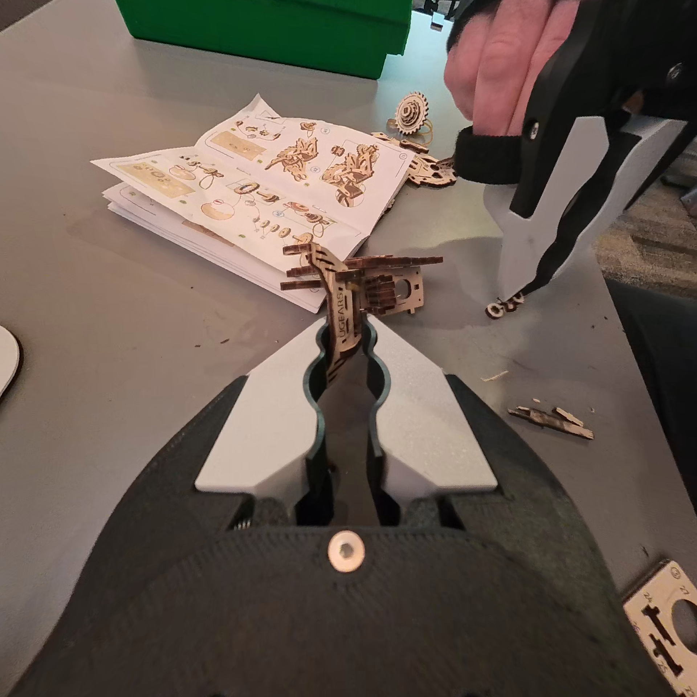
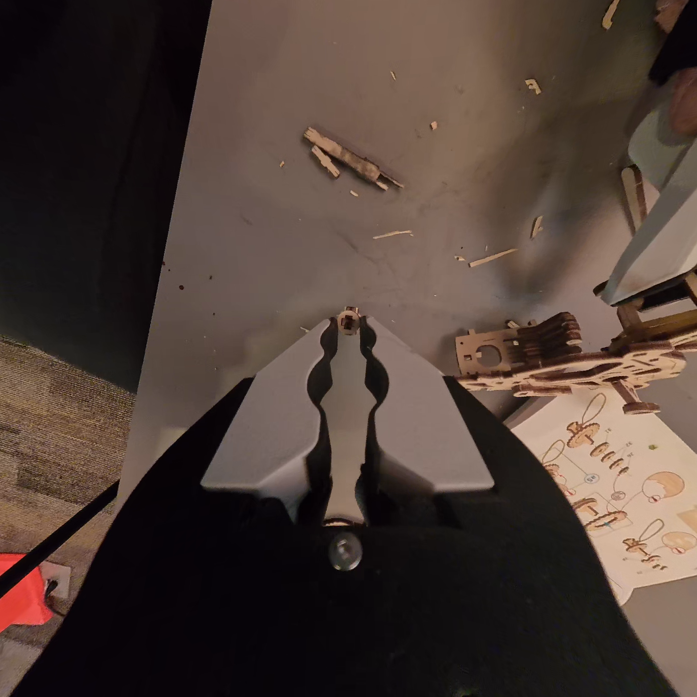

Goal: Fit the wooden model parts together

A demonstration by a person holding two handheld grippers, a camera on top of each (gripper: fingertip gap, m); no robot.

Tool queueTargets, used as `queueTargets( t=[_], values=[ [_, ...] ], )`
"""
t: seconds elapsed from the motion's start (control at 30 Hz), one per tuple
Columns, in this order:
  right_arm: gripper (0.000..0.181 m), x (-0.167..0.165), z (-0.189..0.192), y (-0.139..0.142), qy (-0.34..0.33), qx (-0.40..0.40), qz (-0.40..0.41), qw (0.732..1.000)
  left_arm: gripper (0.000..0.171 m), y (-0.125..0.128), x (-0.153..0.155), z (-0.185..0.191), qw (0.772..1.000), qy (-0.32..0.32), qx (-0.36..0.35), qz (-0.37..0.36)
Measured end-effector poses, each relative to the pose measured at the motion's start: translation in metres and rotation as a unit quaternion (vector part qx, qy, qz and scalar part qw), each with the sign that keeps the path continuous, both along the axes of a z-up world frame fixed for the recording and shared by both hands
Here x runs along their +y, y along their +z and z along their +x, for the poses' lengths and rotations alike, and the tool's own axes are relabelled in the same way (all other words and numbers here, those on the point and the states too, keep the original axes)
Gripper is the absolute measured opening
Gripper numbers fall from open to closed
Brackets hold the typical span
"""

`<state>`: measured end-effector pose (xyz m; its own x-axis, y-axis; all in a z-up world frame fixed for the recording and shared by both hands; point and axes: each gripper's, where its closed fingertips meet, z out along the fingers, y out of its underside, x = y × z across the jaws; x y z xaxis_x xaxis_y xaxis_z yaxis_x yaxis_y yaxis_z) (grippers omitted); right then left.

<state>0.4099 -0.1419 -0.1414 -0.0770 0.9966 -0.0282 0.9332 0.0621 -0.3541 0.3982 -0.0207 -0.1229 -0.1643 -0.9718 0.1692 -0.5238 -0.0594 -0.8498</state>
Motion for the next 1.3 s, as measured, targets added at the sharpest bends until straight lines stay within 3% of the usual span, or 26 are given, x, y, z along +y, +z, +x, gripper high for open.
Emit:
queueTargets(
  t=[0.8, 1.3],
  values=[
    [0.008, -0.0029, -0.0045, -0.0072, 0.006, 0.036, 0.017, 0.999, 0.012, 0.0008, 0.0005, -0.0001, 1.0, 0.0, -0.003, -0.007],
    [0.008, -0.0028, -0.0052, -0.0022, -0.061, 0.122, -0.002, 0.991, 0.012, 0.0004, 0.0008, 0.0, 1.0, 0.001, -0.002, -0.011]
  ],
)
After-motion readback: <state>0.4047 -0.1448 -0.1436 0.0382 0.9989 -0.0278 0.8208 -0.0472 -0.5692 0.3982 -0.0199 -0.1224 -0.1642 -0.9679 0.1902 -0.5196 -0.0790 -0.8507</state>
